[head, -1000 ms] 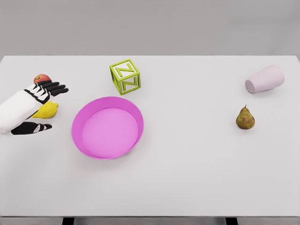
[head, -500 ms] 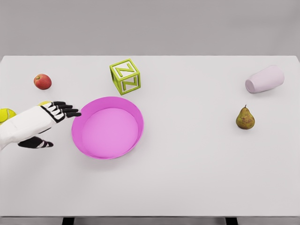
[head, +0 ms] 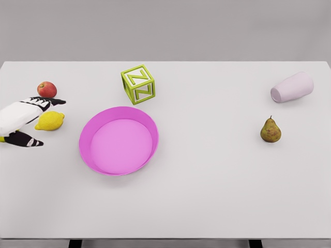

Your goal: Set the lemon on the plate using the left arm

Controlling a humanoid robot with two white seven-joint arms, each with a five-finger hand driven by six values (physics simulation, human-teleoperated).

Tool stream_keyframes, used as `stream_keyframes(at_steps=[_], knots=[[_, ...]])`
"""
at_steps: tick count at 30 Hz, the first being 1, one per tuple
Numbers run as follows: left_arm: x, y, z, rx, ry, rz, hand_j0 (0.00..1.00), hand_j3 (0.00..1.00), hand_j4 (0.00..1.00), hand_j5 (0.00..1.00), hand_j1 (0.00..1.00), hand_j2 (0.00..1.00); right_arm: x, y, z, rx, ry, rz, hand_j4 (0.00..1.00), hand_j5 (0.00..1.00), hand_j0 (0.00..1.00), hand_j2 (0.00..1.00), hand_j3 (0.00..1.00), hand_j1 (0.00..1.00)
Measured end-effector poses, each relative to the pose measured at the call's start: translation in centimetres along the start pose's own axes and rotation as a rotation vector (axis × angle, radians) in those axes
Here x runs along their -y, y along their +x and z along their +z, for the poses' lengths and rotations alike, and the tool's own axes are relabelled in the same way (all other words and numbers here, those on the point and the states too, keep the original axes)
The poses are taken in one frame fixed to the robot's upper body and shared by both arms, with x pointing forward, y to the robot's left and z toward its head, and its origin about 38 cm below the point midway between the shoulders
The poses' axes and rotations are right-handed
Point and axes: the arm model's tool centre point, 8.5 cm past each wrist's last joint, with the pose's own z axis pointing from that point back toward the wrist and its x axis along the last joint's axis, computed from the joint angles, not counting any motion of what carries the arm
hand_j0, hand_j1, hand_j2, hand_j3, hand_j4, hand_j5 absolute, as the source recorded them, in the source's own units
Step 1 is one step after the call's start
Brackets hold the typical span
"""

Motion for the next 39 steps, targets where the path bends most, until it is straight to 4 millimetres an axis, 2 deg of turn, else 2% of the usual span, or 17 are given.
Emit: stream_keyframes(at_steps=[4,10,14,18,25,31,39], knots=[[-0.3,-0.1,0.0,-0.012,-0.006,-0.022,1.0,1.0,1.0,1.0,1.0,1.0,0.0,0.0,0.0,0.0,0.0,0.0,1.0,1.0,1.0,1.0,1.0,1.0],[0.5,-0.4,-0.5,-0.049,-0.065,-0.104,1.0,1.0,1.0,1.0,1.0,1.0,0.0,0.0,0.0,0.0,0.0,0.0,1.0,1.0,1.0,1.0,1.0,1.0],[-0.7,-0.6,-1.2,-0.076,-0.053,-0.177,1.0,1.0,1.0,1.0,1.0,1.0,0.0,0.0,0.0,0.0,0.0,0.0,1.0,1.0,1.0,1.0,1.0,1.0],[-1.1,-0.5,-2.3,-0.083,-0.058,-0.216,1.0,1.0,1.0,1.0,1.0,1.0,0.0,0.0,0.0,0.0,0.0,0.0,1.0,1.0,1.0,1.0,1.0,1.0],[0.8,-1.1,-3.7,-0.097,-0.101,-0.194,1.0,1.0,1.0,1.0,1.0,1.0,0.0,0.0,0.0,0.0,0.0,0.0,1.0,1.0,1.0,1.0,1.0,1.0],[1.2,-1.8,-4.8,-0.107,-0.114,-0.172,0.98,0.98,0.98,0.98,0.98,0.98,0.0,0.0,0.0,0.0,0.0,0.0,1.0,1.0,1.0,1.0,1.0,1.0],[2.2,-2.8,-5.2,-0.128,-0.137,-0.141,0.98,0.98,0.98,0.98,0.98,0.98,0.0,0.0,0.0,0.0,0.0,0.0,1.0,1.0,1.0,1.0,1.0,1.0]])
